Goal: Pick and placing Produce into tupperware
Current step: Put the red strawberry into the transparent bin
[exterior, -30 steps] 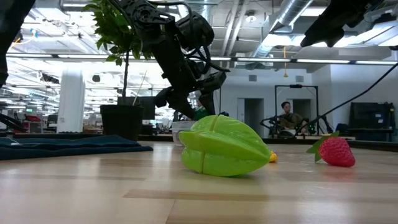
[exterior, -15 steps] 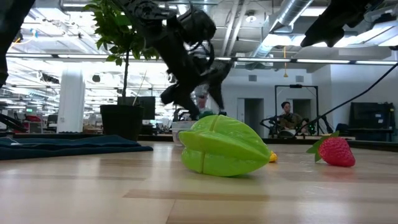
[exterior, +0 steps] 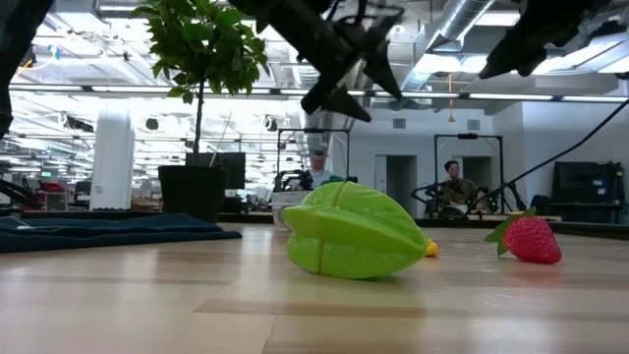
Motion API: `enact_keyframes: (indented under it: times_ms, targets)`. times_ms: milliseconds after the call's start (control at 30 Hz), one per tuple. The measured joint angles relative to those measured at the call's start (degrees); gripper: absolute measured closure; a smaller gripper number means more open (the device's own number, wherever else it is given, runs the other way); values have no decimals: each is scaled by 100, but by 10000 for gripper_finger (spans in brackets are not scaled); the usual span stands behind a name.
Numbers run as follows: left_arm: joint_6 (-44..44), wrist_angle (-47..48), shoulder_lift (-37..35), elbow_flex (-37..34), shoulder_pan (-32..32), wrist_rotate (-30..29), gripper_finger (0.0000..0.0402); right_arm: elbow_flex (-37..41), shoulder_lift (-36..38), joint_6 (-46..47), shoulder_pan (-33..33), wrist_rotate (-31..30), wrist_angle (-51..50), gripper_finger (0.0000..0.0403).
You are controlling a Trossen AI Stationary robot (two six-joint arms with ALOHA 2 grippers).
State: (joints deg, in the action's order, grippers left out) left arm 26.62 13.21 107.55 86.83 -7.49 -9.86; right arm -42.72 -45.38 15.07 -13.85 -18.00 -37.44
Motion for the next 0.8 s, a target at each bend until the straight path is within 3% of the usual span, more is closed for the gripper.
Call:
enact_keyframes:
  times_ms: [167, 433, 600, 800]
  targets:
    - [-246, 1283, 0, 301, 202, 635, 91, 241, 4, 5, 0, 2, -95, 230]
    - [-224, 3378, 0, 300, 798, 437, 91, 1042, 2, 592, 0, 133, 554, 230]
    - [-271, 4198, -220, 291, 1241, -120, 91, 1222, 2, 799, -4, 542, 1031, 230]
    - [-324, 5631, -683, 251, 1684, -1660, 91, 1222, 4, 1228, -4, 1008, 1092, 230]
